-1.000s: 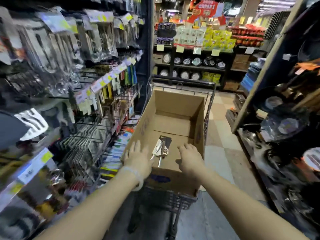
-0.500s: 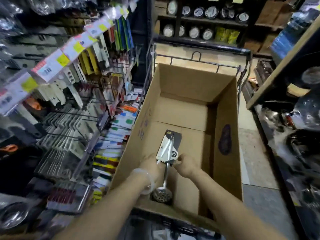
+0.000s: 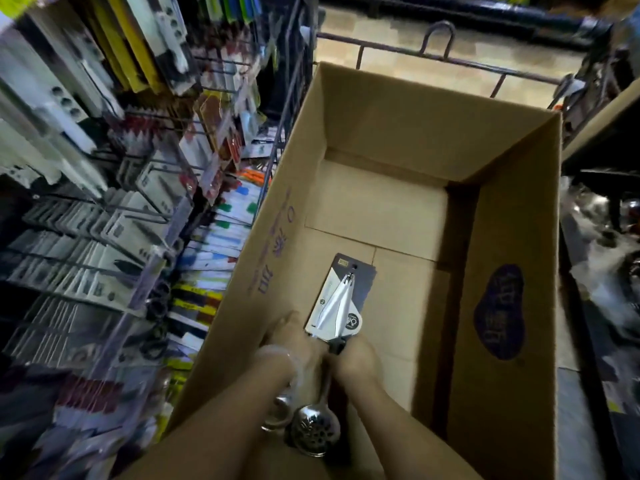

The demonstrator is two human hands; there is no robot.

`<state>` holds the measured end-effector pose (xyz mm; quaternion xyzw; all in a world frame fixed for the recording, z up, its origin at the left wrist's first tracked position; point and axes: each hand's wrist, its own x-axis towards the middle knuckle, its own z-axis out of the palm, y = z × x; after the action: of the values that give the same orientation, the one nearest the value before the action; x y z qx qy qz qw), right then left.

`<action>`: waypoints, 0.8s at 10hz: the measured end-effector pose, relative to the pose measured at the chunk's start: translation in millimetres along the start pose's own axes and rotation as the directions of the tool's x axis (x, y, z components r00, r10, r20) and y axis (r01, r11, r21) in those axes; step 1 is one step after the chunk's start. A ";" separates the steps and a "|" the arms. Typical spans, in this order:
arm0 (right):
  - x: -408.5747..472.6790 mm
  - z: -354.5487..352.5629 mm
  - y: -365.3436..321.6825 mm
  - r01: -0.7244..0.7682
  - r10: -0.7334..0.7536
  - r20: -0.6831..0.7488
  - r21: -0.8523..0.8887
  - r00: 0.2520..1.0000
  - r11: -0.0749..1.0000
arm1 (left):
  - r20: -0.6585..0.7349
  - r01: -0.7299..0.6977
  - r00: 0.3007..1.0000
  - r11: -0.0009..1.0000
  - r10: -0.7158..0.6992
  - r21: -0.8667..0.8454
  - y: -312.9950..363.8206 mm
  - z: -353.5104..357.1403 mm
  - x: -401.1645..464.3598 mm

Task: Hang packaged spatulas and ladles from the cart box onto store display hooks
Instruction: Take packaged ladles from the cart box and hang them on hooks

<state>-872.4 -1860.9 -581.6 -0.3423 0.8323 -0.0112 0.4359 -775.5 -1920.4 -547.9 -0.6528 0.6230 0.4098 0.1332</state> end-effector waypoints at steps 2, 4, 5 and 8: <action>7.5 7.7 -1.3 -0.034 0.035 -0.019 0.034 0.999 0.999 | 0.009 -0.043 0.999 0.999 0.043 0.032 -5.8 -8.6 -1.6; 2.2 9.2 -0.7 -0.072 0.073 -0.085 0.014 0.994 0.997 | -0.011 -0.046 0.999 0.999 0.046 0.015 -16.6 -8.7 -17.4; -9.0 0.1 -3.7 -0.030 0.040 -0.117 0.093 0.992 0.995 | -0.001 -0.045 0.999 0.999 0.045 0.013 -20.8 -13.9 -24.3; -45.7 -50.3 0.1 0.285 -0.316 -0.070 0.641 0.946 0.712 | -0.135 -0.201 0.976 0.946 0.171 -0.253 -8.5 -37.3 -44.2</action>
<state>-891.7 -1848.4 -517.6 -0.3027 0.7005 -0.3587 0.5376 -749.0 -1913.2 -496.4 -0.6249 0.6277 0.4632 -0.0297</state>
